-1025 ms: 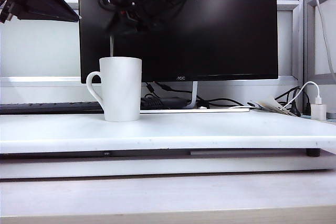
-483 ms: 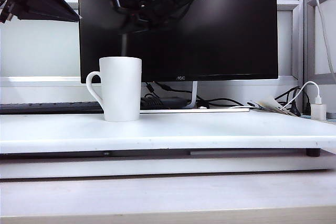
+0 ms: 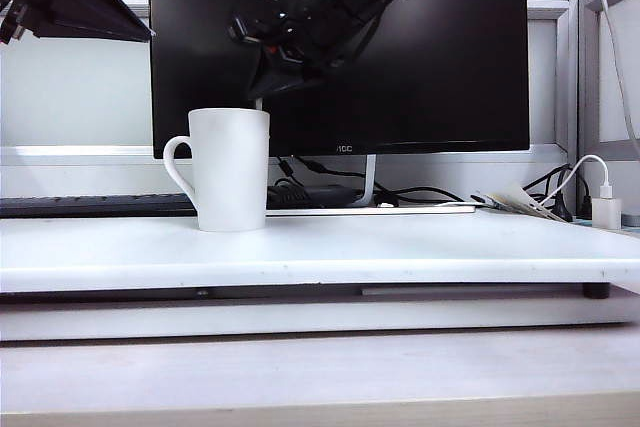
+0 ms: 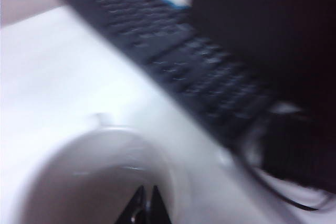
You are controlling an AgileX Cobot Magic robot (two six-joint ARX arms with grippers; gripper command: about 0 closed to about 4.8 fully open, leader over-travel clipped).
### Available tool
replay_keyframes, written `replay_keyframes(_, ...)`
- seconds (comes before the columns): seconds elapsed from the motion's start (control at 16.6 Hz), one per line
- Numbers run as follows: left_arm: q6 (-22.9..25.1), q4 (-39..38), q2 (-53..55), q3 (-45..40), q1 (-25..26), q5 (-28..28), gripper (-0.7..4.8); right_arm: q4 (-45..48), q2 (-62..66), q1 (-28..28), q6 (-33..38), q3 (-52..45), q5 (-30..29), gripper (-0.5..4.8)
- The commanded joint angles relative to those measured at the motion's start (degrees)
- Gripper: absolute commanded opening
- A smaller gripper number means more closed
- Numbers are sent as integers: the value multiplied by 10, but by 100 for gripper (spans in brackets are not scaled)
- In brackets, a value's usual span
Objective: Pick up a spoon and stir the liquid in the cup.
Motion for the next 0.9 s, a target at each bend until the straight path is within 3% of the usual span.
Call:
replay_keyframes(0.06,-2,8,-2,3,0,2,-5,53,-5,5,2,3,15,35)
replay_keyframes(0.18,-2,8,-2,3,0,2,-5,54,-5,7,5,3,15,188)
replay_keyframes(0.24,-2,8,-2,3,0,2,-5,53,-5,7,5,3,15,224)
replay_keyframes(0.42,-2,8,-2,2,0,2,-5,47,-13,6,26,3,16,230)
replay_keyframes(0.6,-2,5,-5,2,0,2,-5,36,-70,7,26,3,62,241)
replay_keyframes(0.72,7,-12,-36,2,0,2,-5,-22,-124,4,26,2,84,3)
replay_keyframes(0.9,24,-34,-140,-25,0,-6,-5,-114,-203,5,30,-21,87,-9)
